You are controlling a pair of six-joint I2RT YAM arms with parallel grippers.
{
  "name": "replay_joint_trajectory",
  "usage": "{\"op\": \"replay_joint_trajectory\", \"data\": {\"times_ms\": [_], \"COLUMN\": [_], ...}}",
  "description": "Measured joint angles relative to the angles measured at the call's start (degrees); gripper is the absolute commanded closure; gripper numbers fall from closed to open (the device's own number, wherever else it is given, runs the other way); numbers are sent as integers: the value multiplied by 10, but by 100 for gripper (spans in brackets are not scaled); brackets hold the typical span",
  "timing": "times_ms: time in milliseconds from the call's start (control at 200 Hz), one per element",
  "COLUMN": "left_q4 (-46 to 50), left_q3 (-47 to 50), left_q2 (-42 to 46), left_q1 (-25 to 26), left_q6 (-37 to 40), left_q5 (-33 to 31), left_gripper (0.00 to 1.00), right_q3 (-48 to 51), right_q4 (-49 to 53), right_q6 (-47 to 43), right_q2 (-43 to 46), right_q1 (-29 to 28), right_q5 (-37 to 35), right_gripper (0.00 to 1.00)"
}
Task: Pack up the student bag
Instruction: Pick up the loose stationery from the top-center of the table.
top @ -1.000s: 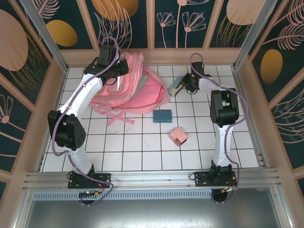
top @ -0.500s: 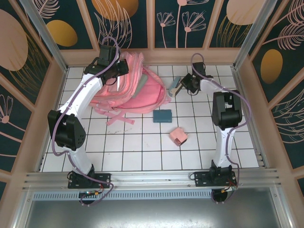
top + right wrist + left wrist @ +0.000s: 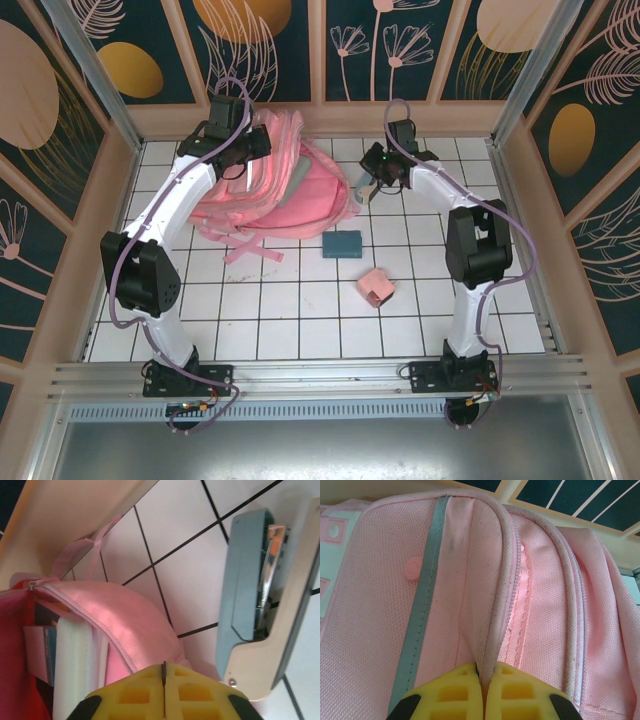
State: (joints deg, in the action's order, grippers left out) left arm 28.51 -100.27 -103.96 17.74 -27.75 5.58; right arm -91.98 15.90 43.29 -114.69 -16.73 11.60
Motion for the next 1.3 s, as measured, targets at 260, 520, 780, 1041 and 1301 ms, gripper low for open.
{"op": "replay_joint_trajectory", "data": {"times_ms": [260,520,780,1041,1301], "left_q4": [-16,-17,-19,-21,-21], "left_q3": [17,23,25,26,26], "left_q2": [2,10,10,11,11], "left_q1": [0,0,0,0,0], "left_q6": [0,-6,-11,-15,-15], "left_q5": [5,4,4,4,4], "left_gripper": [100,100,100,100,100], "right_q3": [-2,-22,-63,-73,-67], "right_q4": [20,40,40,40,25], "right_q6": [-24,-29,-29,-29,-24], "right_q2": [-18,-98,-125,-152,-152], "right_q1": [40,47,47,49,59], "right_q5": [-30,-31,-26,-21,-6], "right_gripper": [67,65,60,68,100]}}
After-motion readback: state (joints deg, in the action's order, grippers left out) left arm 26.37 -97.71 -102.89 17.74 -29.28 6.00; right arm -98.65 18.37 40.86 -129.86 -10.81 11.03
